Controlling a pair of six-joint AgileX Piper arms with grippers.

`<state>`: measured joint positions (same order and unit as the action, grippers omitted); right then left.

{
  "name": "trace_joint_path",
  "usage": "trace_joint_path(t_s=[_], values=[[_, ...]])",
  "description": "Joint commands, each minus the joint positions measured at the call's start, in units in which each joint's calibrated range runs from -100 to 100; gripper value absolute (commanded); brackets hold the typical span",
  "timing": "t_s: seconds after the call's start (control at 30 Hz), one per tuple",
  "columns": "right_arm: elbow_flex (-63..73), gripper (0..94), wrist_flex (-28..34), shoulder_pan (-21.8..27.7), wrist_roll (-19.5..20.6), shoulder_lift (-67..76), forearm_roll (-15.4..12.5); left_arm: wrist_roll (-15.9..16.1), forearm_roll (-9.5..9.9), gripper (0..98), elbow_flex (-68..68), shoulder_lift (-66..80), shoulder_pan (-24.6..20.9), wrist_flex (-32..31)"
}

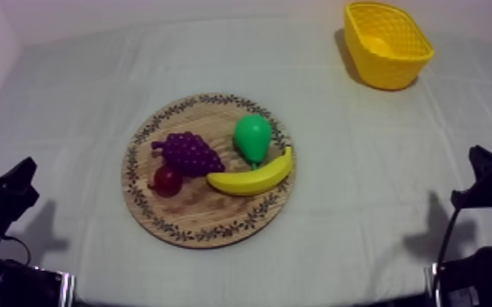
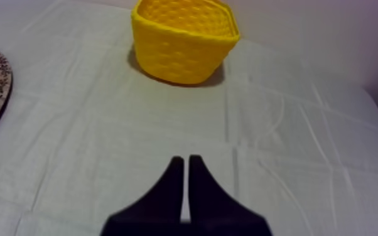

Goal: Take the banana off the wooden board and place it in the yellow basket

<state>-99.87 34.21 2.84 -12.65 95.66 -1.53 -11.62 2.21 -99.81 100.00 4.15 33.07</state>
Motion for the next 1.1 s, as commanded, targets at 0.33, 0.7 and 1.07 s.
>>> trace_joint_path(t_s=[0.33, 0.7, 1.07], values=[[-0.02, 0.4, -0.02, -0.01, 0.03, 0.01, -0.01, 0.02, -0.04, 0.1, 0.03, 0.00, 0.01, 0.00], [-0.02, 0.4, -0.02, -0.01, 0.03, 0.01, -0.01, 0.02, -0.04, 0.1, 0.03, 0.00, 0.01, 0.00], [-0.02, 0.4, 0.17, 0.07, 2.09, 0.01, 0.07, 0.02, -0.04, 0.1, 0.03, 0.00, 0.01, 0.00]])
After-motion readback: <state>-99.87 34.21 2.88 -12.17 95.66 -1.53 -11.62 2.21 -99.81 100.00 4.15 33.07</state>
